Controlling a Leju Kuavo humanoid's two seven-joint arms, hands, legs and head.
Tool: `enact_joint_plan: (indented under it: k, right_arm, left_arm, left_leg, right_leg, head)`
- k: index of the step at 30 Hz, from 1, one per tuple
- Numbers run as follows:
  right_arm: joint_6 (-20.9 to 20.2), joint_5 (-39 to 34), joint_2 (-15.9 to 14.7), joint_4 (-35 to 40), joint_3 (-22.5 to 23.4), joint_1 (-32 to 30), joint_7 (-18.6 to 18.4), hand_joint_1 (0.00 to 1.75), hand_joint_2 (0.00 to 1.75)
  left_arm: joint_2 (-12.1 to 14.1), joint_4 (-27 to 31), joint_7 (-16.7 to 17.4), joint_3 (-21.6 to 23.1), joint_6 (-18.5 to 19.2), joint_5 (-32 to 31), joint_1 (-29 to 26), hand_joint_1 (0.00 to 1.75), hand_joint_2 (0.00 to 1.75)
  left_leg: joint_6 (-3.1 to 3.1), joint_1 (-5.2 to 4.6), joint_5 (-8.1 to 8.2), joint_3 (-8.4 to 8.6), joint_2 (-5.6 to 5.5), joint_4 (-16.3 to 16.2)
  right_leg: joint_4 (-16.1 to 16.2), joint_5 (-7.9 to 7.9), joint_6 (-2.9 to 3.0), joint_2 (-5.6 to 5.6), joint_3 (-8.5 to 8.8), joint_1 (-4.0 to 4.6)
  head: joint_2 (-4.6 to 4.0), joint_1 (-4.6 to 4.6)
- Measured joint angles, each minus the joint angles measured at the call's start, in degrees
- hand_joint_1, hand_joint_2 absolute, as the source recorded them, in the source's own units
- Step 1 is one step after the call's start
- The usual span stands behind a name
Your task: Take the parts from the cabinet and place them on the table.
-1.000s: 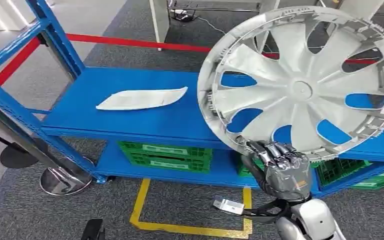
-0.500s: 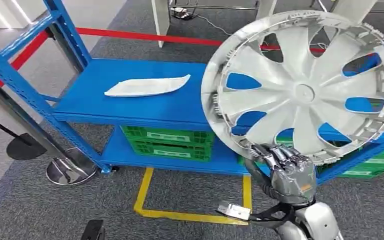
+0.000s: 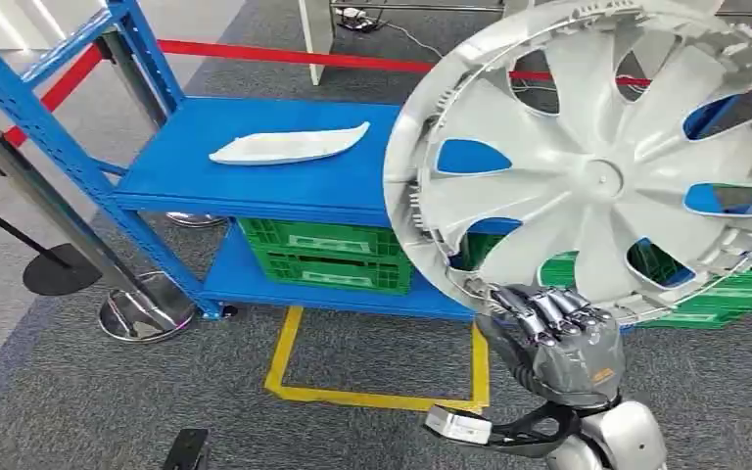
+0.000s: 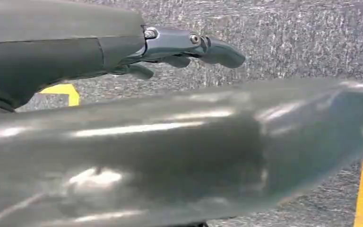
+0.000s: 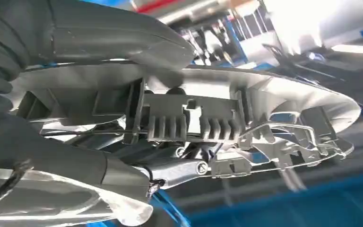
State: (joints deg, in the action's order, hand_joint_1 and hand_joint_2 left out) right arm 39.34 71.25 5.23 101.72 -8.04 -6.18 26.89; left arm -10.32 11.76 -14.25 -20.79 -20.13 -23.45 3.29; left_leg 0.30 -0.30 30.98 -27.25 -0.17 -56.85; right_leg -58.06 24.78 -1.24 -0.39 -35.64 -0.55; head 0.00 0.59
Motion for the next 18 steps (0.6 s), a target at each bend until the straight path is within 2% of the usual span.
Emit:
enact_joint_plan:
  k: [1,2,3,4,6,7,8,9,10,11,12,13,14,15,16,17,18]
  right_arm:
    - [0.0,-0.5,0.5,0.0,0.4,0.0,0.6,1.75,1.75]
    - [0.0,-1.2,1.0,0.0,0.8,-0.2,1.0,1.75,1.75]
    - [0.0,-2.4,1.1,0.0,0.9,-0.4,1.3,1.75,1.75]
    - [0.0,-3.4,1.1,0.0,1.0,-0.5,1.2,1.75,1.75]
    - [0.0,-4.6,1.1,0.0,1.1,-0.9,1.1,1.75,1.75]
    - [0.0,-5.1,1.1,0.0,1.1,-1.1,1.0,1.75,1.75]
    - [0.0,-5.7,1.2,0.0,1.1,-1.3,1.0,1.75,1.75]
    - [0.0,-5.9,1.1,0.0,1.2,-1.5,1.0,1.75,1.75]
    - [0.0,-6.2,1.2,0.0,1.2,-1.6,1.0,1.75,1.75]
    - [0.0,-6.4,1.2,0.0,1.2,-1.6,0.9,1.75,1.75]
    - [0.0,-6.5,1.2,0.0,1.2,-1.6,0.9,1.75,1.75]
    - [0.0,-6.6,1.2,0.0,1.2,-1.5,0.7,1.75,1.75]
    - [0.0,-6.6,1.2,0.0,1.1,-1.5,0.6,1.75,1.75]
    - [0.0,-6.6,1.2,0.0,1.2,-1.5,0.4,1.75,1.75]
    - [0.0,-6.6,1.2,0.0,1.1,-1.5,0.3,1.75,1.75]
    - [0.0,-6.6,1.3,0.0,1.2,-1.6,0.3,1.75,1.75]
    - [0.0,-6.6,1.3,0.0,1.2,-1.6,0.3,1.75,1.75]
  left_arm:
    - [0.0,0.0,0.0,0.0,0.0,0.0,0.0,0.00,0.00]
    - [0.0,0.0,0.0,0.0,0.0,-0.2,-0.1,0.00,0.00]
    - [0.0,0.0,0.0,0.0,0.0,-0.3,0.1,0.00,0.00]
    - [0.0,0.0,0.0,0.0,0.0,-0.5,0.1,0.00,0.00]
    - [0.0,0.0,0.1,0.0,0.0,-0.7,0.1,0.00,0.00]
    - [0.0,0.0,0.2,0.0,0.0,-0.7,0.0,0.00,0.00]
    - [0.0,0.0,0.3,0.0,0.0,-0.7,0.0,0.00,0.00]
    - [0.0,0.0,0.3,0.0,0.0,-0.7,0.0,0.00,0.00]
    - [0.0,0.0,0.3,0.0,0.0,-0.7,0.0,0.00,0.00]
    - [-0.1,0.0,0.3,0.0,0.0,-0.9,0.0,0.00,0.00]
    - [-0.1,0.0,0.3,0.0,0.0,-1.1,0.0,0.00,0.00]
    - [-0.2,0.0,0.3,0.0,0.0,-1.2,0.0,0.00,0.00]
    - [-0.2,0.0,0.3,0.0,0.0,-1.2,0.0,0.00,0.00]
    - [-0.2,0.0,0.3,0.0,0.0,-1.2,0.0,0.00,0.00]
    - [-0.2,0.0,0.3,0.0,0.0,-1.3,0.0,0.00,0.00]
    - [-0.2,0.0,0.3,0.0,0.0,-1.3,-0.1,0.00,0.00]
    - [-0.1,-0.1,0.3,0.0,-0.1,-1.3,-0.2,0.00,0.00]
  left_leg:
    - [0.32,-0.14,-0.26,-0.26,0.00,-0.1]
    - [0.93,0.14,-1.29,-0.64,0.09,0.5]
    - [1.26,0.32,-2.02,-1.11,0.40,0.7]
    - [1.83,0.32,-2.55,-1.90,0.40,0.7]
    - [2.08,0.20,-3.82,-3.49,0.42,0.6]
    - [2.13,0.12,-4.55,-4.50,0.44,0.5]
    - [2.10,0.03,-5.29,-5.57,0.47,0.4]
    - [2.02,0.00,-5.89,-6.52,0.48,0.2]
    - [1.92,-0.04,-6.46,-7.47,0.51,0.1]
    - [1.76,-0.06,-7.07,-8.34,0.51,0.0]
    - [1.60,-0.08,-7.61,-8.95,0.49,-0.2]
    - [1.28,-0.28,-8.12,-9.39,0.45,-0.4]
    - [1.08,-0.44,-8.50,-9.73,0.48,-0.7]
    - [0.79,-0.41,-9.42,-10.05,0.48,-0.7]
    - [0.54,-0.21,-10.05,-10.32,0.48,-0.4]
    - [0.07,-0.19,-10.59,-10.44,0.45,-0.4]
    - [-0.25,-0.05,-10.14,-10.79,0.34,-0.6]
  right_leg:
    - [0.3,-0.48,-0.41,-0.03,-0.01,-0.12]
    - [0.4,-0.79,-0.93,0.02,-0.28,-0.04]
    - [-0.1,0.72,-1.13,0.18,-0.62,-0.16]
    - [-2.0,3.86,-1.32,0.19,-1.69,-0.15]
    - [-9.8,10.58,-1.56,0.21,-3.64,-0.16]
    - [-14.1,12.52,-1.71,0.21,-4.43,-0.16]
    - [-16.8,12.35,-1.79,0.21,-4.48,-0.16]
    - [-17.1,10.47,-1.75,0.21,-3.53,-0.16]
    - [-15.6,7.95,-1.68,0.20,-1.74,-0.16]
    - [-12.2,5.70,-1.50,0.19,1.17,-0.15]
    - [-7.8,5.00,-1.27,0.20,4.55,-0.15]
    - [-1.3,6.71,-0.96,0.20,9.35,-0.06]
    - [3.2,8.05,-0.83,0.25,12.28,0.05]
    - [3.8,8.65,-0.61,0.30,11.94,0.18]
    - [3.4,8.35,-0.32,0.32,11.08,0.37]
    - [3.4,7.90,0.25,0.29,10.50,0.43]
    - [3.6,7.17,0.81,0.06,10.00,-0.06]
  head:
    - [0.00,0.02]
    - [0.00,0.02]
    - [0.00,0.00]
    - [0.00,-0.22]
    - [0.00,-0.20]
    - [0.00,-0.22]
    - [0.00,-0.20]
    - [0.00,-0.24]
    - [0.00,-0.20]
    - [0.00,-0.22]
    - [0.00,-0.20]
    - [0.00,-0.24]
    - [0.00,-0.20]
    - [0.00,-0.15]
    - [0.00,-0.17]
    - [0.00,-0.15]
    - [0.00,-0.28]
